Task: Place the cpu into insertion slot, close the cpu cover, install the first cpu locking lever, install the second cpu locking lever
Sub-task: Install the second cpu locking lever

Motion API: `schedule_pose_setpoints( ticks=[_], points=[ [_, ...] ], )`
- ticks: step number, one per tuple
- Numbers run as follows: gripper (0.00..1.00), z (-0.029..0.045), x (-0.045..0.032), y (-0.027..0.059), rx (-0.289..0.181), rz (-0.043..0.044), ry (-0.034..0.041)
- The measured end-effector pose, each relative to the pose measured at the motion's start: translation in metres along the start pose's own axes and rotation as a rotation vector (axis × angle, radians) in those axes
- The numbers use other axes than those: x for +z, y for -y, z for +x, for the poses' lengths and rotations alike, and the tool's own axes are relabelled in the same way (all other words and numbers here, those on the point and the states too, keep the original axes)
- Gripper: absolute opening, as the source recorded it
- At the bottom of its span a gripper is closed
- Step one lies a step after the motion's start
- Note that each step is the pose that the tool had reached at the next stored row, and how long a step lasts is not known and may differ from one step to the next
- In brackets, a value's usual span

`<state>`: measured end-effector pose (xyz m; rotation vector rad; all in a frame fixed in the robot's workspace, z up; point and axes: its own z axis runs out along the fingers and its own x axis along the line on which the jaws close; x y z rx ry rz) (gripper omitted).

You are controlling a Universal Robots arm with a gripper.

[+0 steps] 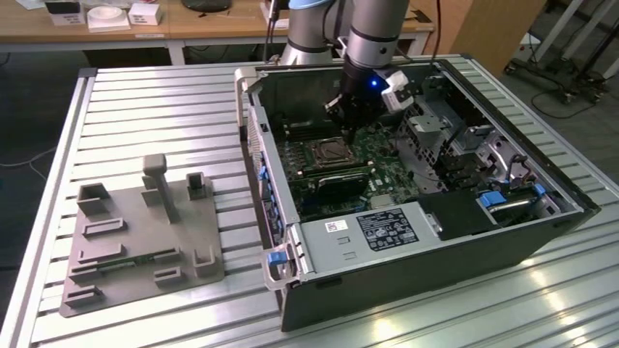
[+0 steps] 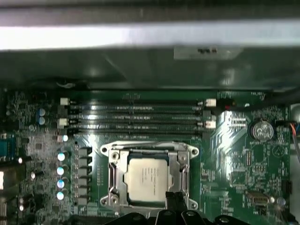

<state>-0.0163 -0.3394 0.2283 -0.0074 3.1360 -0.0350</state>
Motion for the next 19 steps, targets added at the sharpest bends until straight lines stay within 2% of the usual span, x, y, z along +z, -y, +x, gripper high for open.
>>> schedule_pose_setpoints(
  ticks=[10,19],
  points=[
    [0.1,0.0001,-0.0007,0.0107,0.0,0.0039,-0.0002],
    [0.1,0.0,-0.0125,0.0151,0.0,0.004,0.0]
  ],
)
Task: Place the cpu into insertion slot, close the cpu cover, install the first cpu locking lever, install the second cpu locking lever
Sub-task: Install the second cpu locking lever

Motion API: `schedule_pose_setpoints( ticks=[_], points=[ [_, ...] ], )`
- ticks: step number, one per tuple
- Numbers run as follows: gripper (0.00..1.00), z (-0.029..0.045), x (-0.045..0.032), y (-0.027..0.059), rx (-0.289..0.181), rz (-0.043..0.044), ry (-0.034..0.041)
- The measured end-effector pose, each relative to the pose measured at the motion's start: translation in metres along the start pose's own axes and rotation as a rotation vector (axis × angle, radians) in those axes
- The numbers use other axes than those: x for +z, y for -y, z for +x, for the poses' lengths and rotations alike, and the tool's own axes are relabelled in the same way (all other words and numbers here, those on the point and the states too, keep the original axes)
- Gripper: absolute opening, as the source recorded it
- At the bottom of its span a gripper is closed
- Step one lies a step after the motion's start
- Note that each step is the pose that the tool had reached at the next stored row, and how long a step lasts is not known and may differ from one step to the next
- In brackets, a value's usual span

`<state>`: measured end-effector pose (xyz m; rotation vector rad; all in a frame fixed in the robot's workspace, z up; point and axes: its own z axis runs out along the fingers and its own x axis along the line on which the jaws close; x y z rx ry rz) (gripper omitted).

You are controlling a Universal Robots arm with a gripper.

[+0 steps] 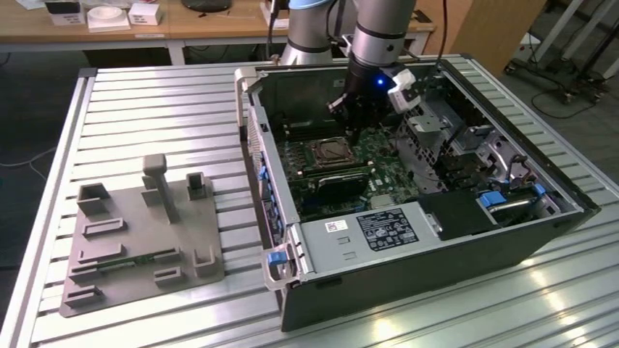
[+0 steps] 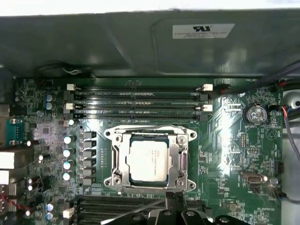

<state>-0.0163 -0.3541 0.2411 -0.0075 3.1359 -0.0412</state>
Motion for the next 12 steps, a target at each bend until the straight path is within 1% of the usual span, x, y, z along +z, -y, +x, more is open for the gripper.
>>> schedule_pose_setpoints(
  ticks=[5,12],
  points=[
    [0.1,0.0,-0.0027,0.0062,0.0,0.0001,-0.0001],
    [0.1,0.0001,-0.0037,0.015,0.0,0.0001,-0.0001]
  ],
)
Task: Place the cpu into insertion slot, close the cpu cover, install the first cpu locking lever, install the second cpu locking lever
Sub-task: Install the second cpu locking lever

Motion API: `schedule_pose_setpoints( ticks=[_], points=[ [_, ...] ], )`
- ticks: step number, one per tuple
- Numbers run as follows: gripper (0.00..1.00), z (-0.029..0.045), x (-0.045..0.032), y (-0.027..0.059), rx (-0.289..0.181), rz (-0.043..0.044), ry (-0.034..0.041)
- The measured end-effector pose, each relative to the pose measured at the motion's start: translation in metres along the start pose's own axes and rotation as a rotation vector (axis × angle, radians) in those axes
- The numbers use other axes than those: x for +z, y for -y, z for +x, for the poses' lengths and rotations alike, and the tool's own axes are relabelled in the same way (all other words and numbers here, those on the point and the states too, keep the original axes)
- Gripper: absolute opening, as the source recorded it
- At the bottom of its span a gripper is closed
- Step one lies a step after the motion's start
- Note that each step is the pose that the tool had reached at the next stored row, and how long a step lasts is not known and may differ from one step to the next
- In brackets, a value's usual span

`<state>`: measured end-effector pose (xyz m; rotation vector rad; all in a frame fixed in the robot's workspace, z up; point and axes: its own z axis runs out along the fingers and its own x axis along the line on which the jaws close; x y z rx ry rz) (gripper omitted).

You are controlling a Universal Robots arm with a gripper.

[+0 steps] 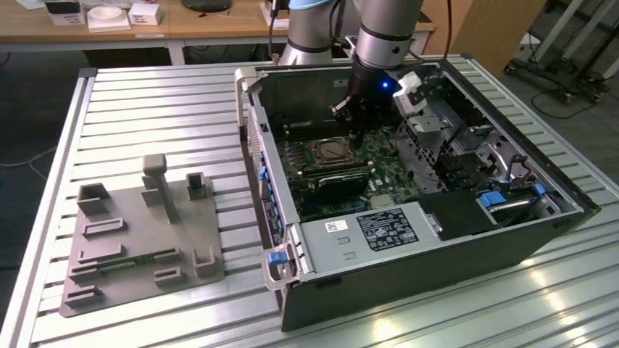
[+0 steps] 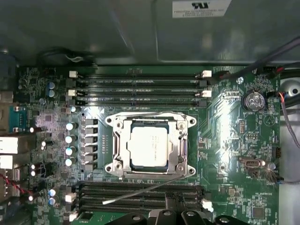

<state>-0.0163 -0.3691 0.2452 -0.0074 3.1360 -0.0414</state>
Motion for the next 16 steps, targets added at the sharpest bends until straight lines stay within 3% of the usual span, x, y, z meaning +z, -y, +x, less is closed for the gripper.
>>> schedule_pose_setpoints(
  ticks=[16],
  points=[
    [0.1,0.0102,0.0002,0.003,0.0,0.0001,0.0]
  ],
)
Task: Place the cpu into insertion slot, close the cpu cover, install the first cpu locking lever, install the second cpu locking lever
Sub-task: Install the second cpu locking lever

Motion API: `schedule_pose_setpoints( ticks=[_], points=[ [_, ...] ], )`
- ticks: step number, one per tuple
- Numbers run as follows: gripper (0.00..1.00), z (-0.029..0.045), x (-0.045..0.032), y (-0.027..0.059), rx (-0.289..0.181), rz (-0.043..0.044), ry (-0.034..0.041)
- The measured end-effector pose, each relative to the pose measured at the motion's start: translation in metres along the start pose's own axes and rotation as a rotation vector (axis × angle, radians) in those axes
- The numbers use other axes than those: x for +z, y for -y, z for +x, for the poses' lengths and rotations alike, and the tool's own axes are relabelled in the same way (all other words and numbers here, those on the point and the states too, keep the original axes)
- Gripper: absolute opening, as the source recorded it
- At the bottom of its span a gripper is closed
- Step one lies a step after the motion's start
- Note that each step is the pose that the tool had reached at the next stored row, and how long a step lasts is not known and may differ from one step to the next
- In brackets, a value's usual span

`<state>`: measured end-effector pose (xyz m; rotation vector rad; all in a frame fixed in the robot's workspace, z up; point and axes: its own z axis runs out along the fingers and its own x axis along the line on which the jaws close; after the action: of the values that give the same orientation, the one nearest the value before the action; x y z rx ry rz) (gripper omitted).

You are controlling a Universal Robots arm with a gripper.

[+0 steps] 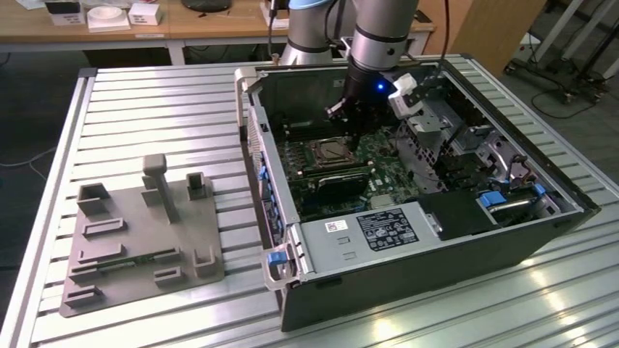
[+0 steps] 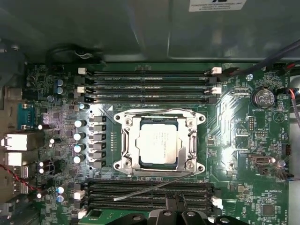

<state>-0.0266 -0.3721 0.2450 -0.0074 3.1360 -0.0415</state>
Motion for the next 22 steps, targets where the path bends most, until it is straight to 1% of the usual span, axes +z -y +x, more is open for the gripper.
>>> schedule_pose_setpoints(
  ticks=[7,13,17,22],
  points=[
    [0.1,0.0067,0.002,0.0005,0.0,0.0,0.0],
    [0.1,0.0127,0.0056,0.0007,0.0,0.0,-0.0001],
    [0.1,0.0186,0.0086,0.0007,0.0,-0.0001,0.0],
    [0.1,0.0307,0.0121,0.0006,-0.001,0.0,0.0]
  ],
)
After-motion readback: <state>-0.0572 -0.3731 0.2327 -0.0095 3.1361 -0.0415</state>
